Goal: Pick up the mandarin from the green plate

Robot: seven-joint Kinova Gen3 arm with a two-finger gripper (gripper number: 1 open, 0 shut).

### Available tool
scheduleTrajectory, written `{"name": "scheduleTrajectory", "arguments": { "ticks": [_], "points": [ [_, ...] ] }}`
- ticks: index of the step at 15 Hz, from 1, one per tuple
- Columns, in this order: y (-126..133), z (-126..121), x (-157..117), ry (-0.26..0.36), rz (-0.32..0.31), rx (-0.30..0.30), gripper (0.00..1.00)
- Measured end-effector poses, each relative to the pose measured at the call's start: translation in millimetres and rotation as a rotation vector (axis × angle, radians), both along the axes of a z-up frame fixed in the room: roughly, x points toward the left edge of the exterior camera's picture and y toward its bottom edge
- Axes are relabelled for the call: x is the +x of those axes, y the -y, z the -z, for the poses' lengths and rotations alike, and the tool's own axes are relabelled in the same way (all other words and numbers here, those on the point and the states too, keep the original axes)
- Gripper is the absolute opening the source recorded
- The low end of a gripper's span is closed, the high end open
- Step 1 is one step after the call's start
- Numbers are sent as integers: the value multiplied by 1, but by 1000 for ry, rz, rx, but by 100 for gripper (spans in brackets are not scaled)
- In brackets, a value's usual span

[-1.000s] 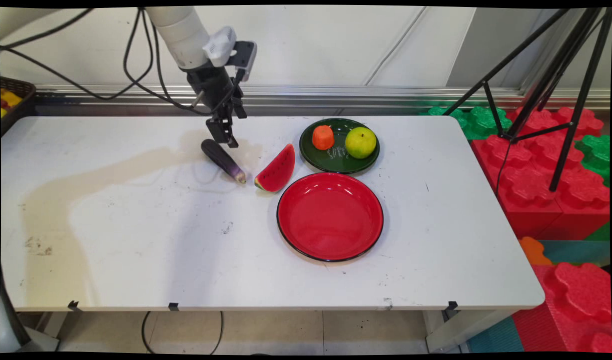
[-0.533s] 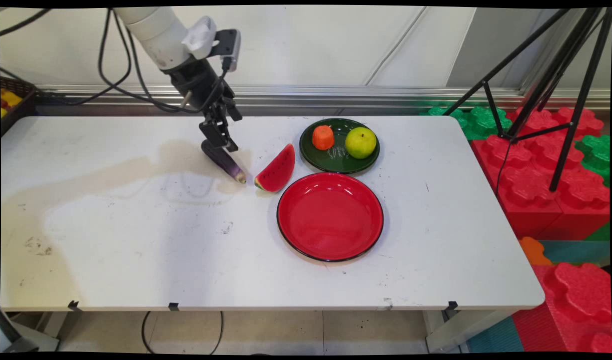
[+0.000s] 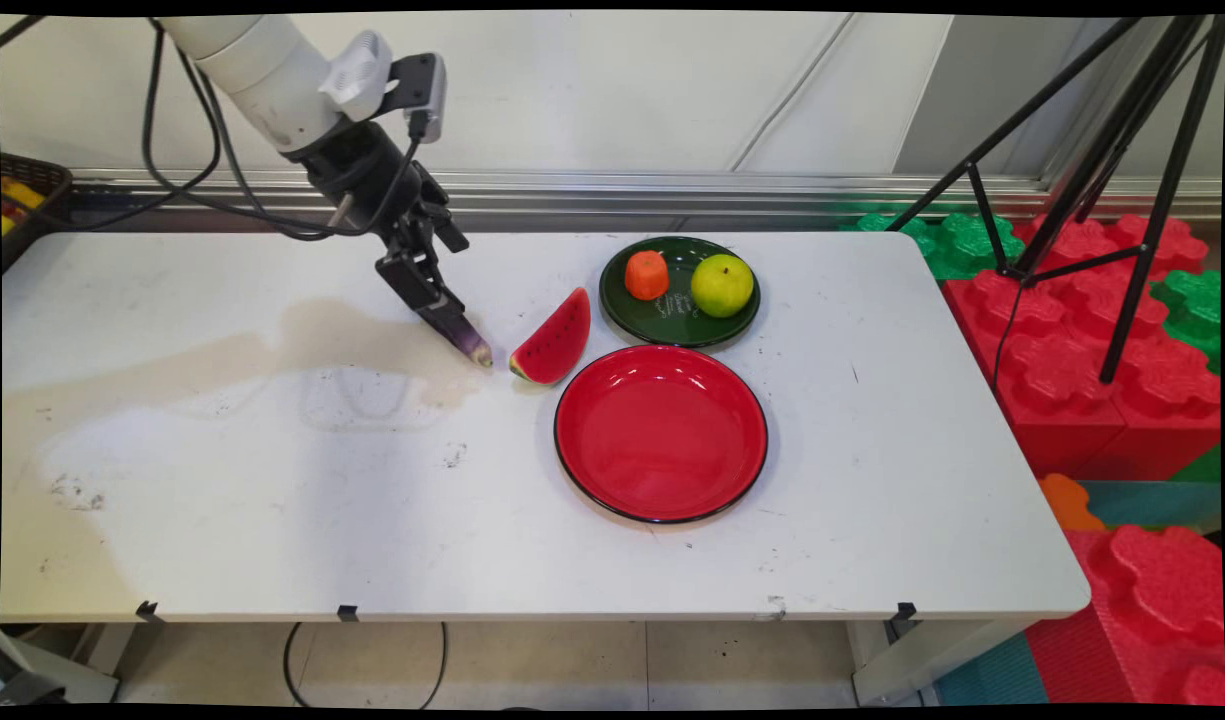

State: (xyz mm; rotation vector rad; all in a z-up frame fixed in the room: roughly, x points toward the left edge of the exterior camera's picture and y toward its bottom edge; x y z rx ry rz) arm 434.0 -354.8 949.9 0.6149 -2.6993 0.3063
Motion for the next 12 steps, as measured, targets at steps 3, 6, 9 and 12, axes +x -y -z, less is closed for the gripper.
{"name": "scheduleTrajectory", "arguments": {
  "ticks": [3,6,9,12],
  "points": [
    [-10,-2,0,-21,-12,-13,100],
    [-18,-5,-2,-48,-29,-22,100],
    [-23,-7,-5,-70,-42,-30,100],
    [-25,-10,-8,-91,-68,-46,100]
  ]
}}
